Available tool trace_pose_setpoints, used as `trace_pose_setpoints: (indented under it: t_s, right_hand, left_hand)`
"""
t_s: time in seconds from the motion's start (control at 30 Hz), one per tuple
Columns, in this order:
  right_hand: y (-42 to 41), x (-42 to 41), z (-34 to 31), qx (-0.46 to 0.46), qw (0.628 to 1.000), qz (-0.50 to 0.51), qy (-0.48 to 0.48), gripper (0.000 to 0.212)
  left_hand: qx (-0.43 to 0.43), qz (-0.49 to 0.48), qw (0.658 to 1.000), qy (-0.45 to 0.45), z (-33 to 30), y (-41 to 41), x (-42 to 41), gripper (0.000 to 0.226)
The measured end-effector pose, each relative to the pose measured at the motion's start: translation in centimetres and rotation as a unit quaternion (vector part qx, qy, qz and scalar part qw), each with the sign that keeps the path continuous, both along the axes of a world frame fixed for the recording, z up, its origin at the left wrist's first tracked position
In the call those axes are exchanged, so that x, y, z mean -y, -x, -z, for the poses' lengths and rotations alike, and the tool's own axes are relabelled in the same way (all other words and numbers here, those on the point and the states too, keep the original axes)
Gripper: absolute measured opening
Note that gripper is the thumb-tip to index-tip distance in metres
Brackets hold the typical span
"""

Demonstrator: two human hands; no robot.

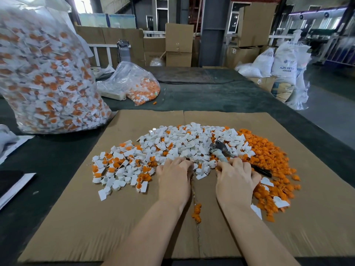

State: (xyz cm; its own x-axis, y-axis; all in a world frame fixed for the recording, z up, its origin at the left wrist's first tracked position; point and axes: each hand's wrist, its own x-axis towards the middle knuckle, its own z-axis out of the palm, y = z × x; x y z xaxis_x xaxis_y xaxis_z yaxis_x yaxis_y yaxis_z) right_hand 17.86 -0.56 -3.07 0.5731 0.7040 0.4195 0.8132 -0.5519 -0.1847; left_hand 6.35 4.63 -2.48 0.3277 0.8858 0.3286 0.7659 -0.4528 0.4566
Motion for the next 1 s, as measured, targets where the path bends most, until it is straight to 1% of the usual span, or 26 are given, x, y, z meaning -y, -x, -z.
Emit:
trace_pose_setpoints:
  t_s: [0.1,0.23,0.43,0.5,0.6,0.77,1.0]
  right_hand:
    - [0.04,0.08,-0.04,0.014,1.000,-0.001,0.001,0.018]
    - [0.20,0.13,-0.15,0.020,0.998,-0.051,0.017,0.018]
    - [0.23,0.42,-0.01,0.001,0.983,-0.162,-0.089,0.021]
    - [0.30,0.50,-0.12,-0.002,0.975,-0.182,-0.124,0.023]
    - [0.40,0.67,-0.34,-0.022,0.963,-0.207,-0.171,0.018]
    - [0.50,0.70,-0.39,-0.056,0.947,-0.257,-0.182,0.010]
    - [0.30,0.95,-0.75,-0.061,0.940,-0.262,-0.210,0.007]
  left_hand:
    - [0.033,0.003,0.999,0.006,-0.08,0.17,0.01,0.030]
    - [0.095,0.008,0.995,0.011,-0.11,0.47,0.23,0.025]
    - [0.116,0.027,0.991,0.059,-0.12,0.65,0.35,0.024]
    - [0.142,0.026,0.986,0.083,-0.20,0.74,0.37,0.024]
    - [0.167,0.022,0.980,0.106,-0.32,0.70,0.46,0.025]
    - [0.167,0.015,0.979,0.120,-0.32,0.73,0.42,0.025]
    - [0.152,0.018,0.982,0.108,-0.37,0.74,0.43,0.018]
